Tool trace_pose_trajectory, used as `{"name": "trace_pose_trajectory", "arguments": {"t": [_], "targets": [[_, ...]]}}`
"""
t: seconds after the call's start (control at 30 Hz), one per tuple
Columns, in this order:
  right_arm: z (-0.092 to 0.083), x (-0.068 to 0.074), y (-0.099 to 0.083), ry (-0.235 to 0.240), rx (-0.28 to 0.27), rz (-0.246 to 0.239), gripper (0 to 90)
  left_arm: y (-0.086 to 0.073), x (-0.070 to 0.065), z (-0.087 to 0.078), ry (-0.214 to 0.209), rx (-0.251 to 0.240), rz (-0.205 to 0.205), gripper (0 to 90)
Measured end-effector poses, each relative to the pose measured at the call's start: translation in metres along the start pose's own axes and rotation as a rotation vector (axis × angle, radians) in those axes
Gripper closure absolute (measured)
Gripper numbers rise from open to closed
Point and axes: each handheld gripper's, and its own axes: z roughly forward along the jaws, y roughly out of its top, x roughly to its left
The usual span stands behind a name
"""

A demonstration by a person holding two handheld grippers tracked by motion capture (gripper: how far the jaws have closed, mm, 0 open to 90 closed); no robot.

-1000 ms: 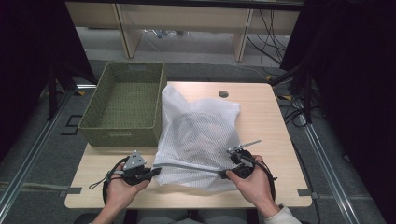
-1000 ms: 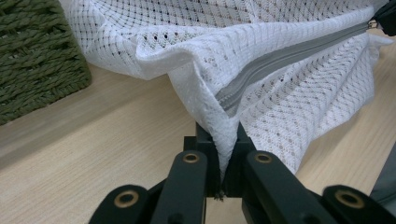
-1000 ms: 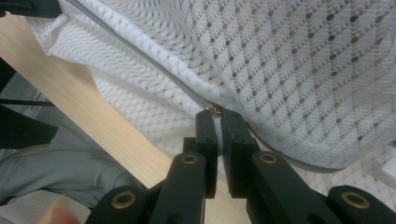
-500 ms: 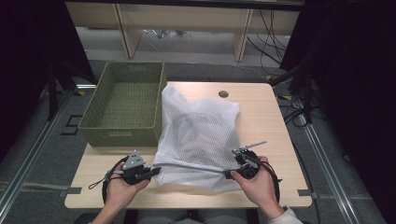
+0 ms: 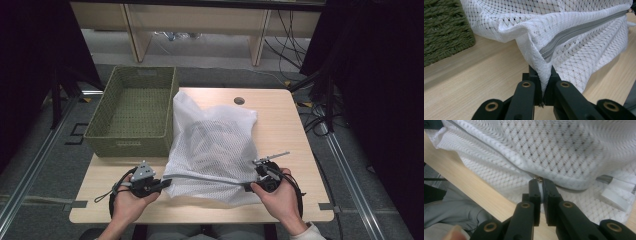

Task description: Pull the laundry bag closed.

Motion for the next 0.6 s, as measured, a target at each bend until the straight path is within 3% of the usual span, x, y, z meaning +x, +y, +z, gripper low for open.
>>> {"name": "trace_pose_trajectory", "arguments": {"t": [0.03, 0.17, 0.23, 0.27, 0.33, 0.37, 0.6], "targets": [[-0.0013, -0.0002, -0.001, -0.008, 0.0, 0.018, 87.1, 0.0, -0.0002, -0.0003, -0.001, 0.003, -0.001, 88.3], [-0.0008, -0.0025, -0.0029, -0.002, 0.001, 0.012, 87.1, -0.0001, -0.0001, 0.0, 0.003, 0.003, 0.005, 88.3], [-0.001, -0.0024, -0.0032, -0.008, 0.004, 0.015, 87.1, -0.0006, -0.0022, 0.001, -0.005, -0.011, -0.032, 88.3], [-0.001, -0.0029, -0.0032, -0.008, 0.003, 0.011, 87.1, -0.0001, 0.0002, 0.0001, -0.002, 0.001, 0.004, 88.3], [-0.0014, -0.0031, -0.0034, -0.01, 0.002, 0.012, 87.1, -0.0002, 0.0, 0.0001, 0.003, 0.003, 0.003, 88.3], [-0.0012, -0.0042, -0.0037, -0.019, 0.001, 0.0, 87.1, -0.0008, -0.0019, 0.001, -0.005, -0.012, -0.03, 88.3], [-0.0045, -0.0056, -0.005, -0.021, -0.006, 0.02, 87.1, -0.0009, -0.0006, 0.001, -0.004, -0.01, -0.013, 88.3]]}}
